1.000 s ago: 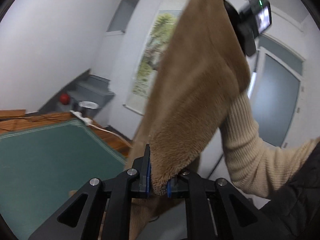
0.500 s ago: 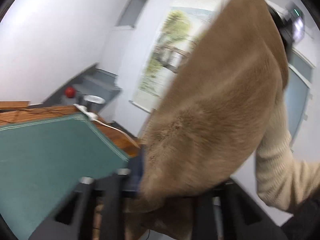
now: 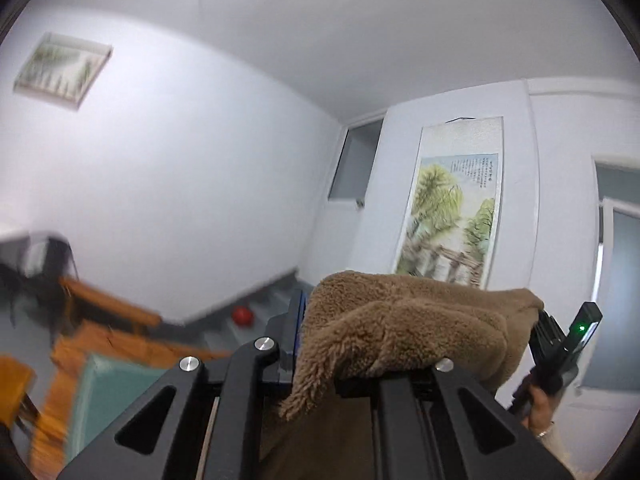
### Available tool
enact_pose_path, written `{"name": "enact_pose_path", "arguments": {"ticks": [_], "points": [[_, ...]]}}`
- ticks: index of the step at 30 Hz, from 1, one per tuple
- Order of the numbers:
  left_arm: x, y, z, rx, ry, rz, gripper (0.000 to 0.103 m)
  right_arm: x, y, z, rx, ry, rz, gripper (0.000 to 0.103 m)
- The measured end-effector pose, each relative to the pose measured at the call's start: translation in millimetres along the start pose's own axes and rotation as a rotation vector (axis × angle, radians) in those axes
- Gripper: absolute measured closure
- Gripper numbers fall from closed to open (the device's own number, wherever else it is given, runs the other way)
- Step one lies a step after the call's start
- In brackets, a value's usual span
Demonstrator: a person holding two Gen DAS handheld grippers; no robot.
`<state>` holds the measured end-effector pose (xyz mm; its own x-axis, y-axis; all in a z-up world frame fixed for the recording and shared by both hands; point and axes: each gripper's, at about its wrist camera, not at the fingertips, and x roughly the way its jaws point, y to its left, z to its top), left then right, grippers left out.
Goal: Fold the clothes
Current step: 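Hold the sweatshirt up with both grippers and shake it open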
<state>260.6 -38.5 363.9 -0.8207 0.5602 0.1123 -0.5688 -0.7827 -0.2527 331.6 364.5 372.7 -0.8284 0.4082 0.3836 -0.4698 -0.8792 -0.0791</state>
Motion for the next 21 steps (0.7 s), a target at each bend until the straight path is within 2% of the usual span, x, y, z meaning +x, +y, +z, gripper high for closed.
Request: {"name": "enact_pose_path", "arguments": {"ticks": [2,7,16,21], "points": [[-10,-8,5,0.047,-0.028,0.014,0.090,0,-5,-3,0.036,0.005,0.013,0.093],[-26,-8,12,0.103,-0.039,0.060,0.089,3,-7,-8,0.079,0.010,0.048,0.093],[-67,25,10,0.036,-0.026,0.170,0.087,-18,15,-13,0.062,-0.049,0.135,0.093],[-78,23,10,0.078,-0.046,0.214,0.078,-32,14,-14,0.114,-0.073,0.168,0.093]]}}
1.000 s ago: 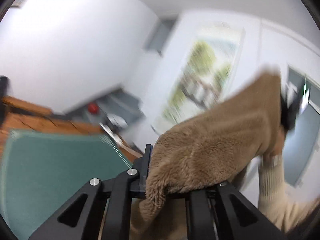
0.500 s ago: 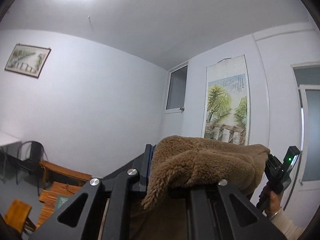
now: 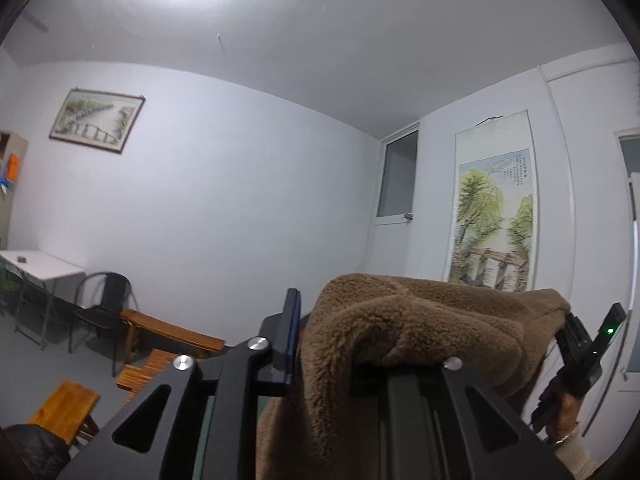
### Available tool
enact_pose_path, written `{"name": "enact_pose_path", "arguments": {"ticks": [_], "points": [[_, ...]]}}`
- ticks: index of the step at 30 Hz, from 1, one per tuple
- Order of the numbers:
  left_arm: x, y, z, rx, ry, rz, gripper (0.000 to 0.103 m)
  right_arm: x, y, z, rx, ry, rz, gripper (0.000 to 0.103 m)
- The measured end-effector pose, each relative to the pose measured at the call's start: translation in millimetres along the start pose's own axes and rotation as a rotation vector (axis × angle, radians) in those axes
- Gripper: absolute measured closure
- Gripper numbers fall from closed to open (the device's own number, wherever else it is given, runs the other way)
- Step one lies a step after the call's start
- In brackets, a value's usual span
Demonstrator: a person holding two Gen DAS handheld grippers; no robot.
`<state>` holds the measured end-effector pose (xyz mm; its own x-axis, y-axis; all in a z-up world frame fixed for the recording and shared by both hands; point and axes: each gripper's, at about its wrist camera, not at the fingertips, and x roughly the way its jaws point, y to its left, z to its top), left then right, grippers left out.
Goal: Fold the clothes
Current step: 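Hold the sweatshirt up with both grippers and shake it open, then lower the sweatshirt onto the table with both grippers, spreading it flat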
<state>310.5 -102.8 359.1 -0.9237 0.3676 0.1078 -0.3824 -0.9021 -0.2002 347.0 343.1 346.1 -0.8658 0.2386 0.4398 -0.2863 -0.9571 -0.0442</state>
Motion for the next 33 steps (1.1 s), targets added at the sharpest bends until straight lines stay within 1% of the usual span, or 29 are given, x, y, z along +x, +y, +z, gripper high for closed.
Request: {"name": "enact_pose_path", "arguments": {"ticks": [3,7,10,13,19,22,24,29,33], "points": [[6,-3,4,0.036,-0.017,0.023,0.074,14,-3,-5,0.016,0.007,0.010,0.092],[31,6,-3,0.054,0.015,0.051,0.074,41,5,-24,0.010,0.045,0.015,0.092],[76,23,-19,0.032,0.101,0.067,0.074,69,16,-49,-0.017,0.099,0.013,0.092],[127,39,-45,-0.004,0.209,0.081,0.074,103,32,-86,-0.049,0.179,0.013,0.092],[249,81,-119,-0.066,0.463,0.151,0.074,183,68,-194,-0.095,0.411,0.042,0.092],[307,105,-169,-0.068,0.597,0.204,0.074,221,87,-260,-0.117,0.545,0.063,0.092],[344,124,-207,-0.074,0.687,0.232,0.074,242,99,-301,-0.133,0.628,0.074,0.092],[418,168,-295,-0.106,0.869,0.280,0.074,291,120,-408,-0.173,0.855,0.106,0.092],[468,197,-354,-0.131,1.001,0.316,0.074,318,134,-476,-0.219,1.008,0.123,0.092]]}}
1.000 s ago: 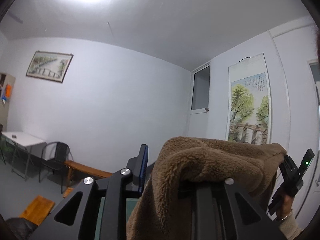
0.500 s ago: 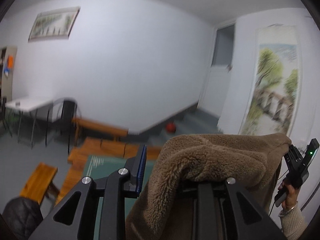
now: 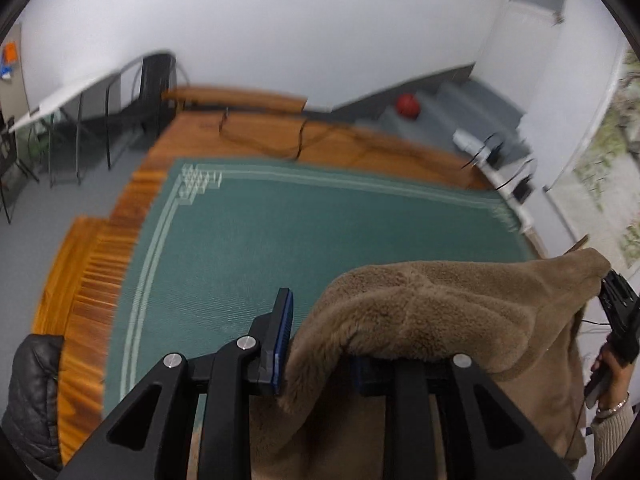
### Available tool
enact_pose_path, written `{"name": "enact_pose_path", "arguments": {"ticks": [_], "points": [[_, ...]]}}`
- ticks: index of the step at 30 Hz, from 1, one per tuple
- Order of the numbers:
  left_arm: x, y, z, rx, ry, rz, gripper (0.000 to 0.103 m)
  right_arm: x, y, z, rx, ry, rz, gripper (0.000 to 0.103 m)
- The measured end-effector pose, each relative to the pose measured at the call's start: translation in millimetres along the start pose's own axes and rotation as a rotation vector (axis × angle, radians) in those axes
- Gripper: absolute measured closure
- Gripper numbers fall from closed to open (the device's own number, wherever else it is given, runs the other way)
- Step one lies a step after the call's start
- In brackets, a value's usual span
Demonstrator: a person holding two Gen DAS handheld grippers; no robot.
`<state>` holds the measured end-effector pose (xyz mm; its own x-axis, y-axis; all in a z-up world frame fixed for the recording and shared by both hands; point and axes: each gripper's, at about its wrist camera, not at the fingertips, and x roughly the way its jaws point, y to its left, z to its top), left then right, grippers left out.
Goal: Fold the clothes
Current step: 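Lower the sweatshirt onto the table with both grippers, spreading it flat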
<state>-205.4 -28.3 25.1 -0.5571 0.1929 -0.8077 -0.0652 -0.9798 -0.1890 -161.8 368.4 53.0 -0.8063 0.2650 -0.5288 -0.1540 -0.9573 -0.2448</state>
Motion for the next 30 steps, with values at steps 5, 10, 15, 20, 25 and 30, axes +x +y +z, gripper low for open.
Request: {"name": "enact_pose_path", "arguments": {"ticks": [5,10,15,20,25,30], "points": [[77,6,6,-0.031,0.181,0.059,0.072,66,23,-21,-0.052,0.206,0.039,0.081],[111,8,6,-0.037,0.270,0.093,0.058,86,22,-37,-0.045,0.260,0.056,0.029],[115,26,10,-0.170,0.314,0.016,0.049,83,1,-38,0.030,0.274,0.065,0.026],[111,20,11,-0.118,0.333,0.012,0.040,66,-4,-36,0.053,0.265,0.093,0.026],[98,10,8,0.039,0.310,0.075,0.034,60,22,-49,-0.068,0.303,0.171,0.026],[69,2,-5,0.193,0.256,0.141,0.034,76,39,-60,-0.141,0.353,0.193,0.026]]}}
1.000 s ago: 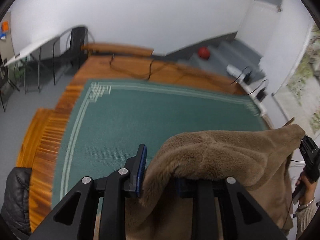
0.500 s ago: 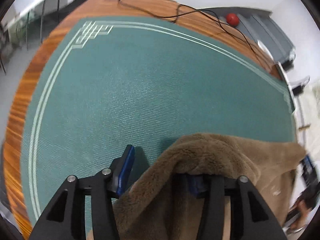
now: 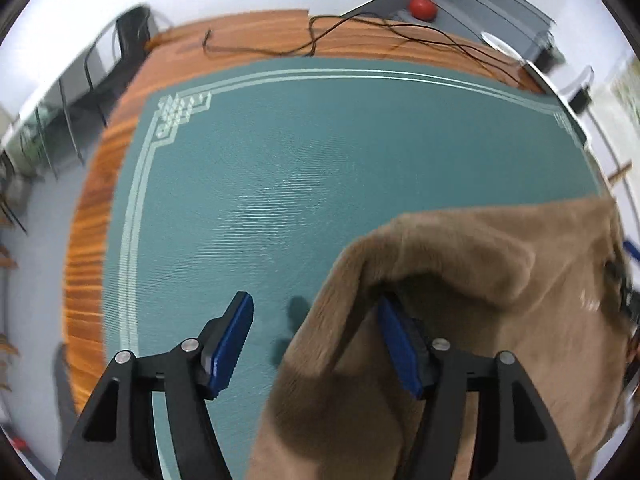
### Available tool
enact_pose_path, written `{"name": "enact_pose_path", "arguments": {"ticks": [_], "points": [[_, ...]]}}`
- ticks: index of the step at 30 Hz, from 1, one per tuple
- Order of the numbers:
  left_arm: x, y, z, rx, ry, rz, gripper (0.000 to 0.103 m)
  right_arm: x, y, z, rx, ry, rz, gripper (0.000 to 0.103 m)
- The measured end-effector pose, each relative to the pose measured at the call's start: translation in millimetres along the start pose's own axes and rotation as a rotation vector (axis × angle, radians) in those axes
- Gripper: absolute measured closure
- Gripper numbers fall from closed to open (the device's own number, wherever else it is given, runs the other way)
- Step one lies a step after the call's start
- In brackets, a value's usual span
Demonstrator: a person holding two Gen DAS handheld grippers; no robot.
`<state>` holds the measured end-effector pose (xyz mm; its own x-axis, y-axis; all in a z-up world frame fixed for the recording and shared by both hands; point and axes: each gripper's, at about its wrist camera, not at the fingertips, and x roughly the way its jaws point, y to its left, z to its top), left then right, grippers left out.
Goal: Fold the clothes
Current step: 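Lower the sweatshirt onto the table with both grippers, spreading it flat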
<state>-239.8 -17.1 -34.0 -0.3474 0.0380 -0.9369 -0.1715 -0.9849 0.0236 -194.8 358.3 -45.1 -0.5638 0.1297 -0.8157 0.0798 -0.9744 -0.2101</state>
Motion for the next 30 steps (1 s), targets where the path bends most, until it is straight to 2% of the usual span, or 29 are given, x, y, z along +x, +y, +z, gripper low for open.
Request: {"name": "enact_pose_path", "arguments": {"ticks": [2,6,10,13,15,17,20,23,30], "points": [[-10,-4,-6,0.057,-0.027,0.046,0.033,7,-3,3,0.018,0.020,0.014,0.026],[-22,-29,-14,0.200,-0.114,0.190,0.032,23,-6,14,0.023,0.045,-0.011,0.026],[-6,-56,-7,0.283,-0.143,0.226,0.032,36,-2,32,0.016,0.054,-0.013,0.026],[8,-64,12,0.252,-0.148,0.218,0.032,36,-1,50,0.018,0.018,-0.010,0.026],[15,-63,31,0.190,-0.151,0.204,0.032,36,-6,64,0.061,-0.015,0.002,0.026],[23,-58,48,0.120,-0.132,0.180,0.032,38,-13,78,0.120,-0.037,0.007,0.026],[39,-50,67,0.039,-0.078,0.140,0.030,52,-16,93,0.176,-0.024,0.006,0.026],[50,-50,73,0.020,-0.044,0.135,0.030,55,-9,95,0.178,-0.021,0.008,0.026],[45,-47,62,0.025,-0.057,0.111,0.025,32,14,83,0.137,-0.075,0.061,0.026]]}}
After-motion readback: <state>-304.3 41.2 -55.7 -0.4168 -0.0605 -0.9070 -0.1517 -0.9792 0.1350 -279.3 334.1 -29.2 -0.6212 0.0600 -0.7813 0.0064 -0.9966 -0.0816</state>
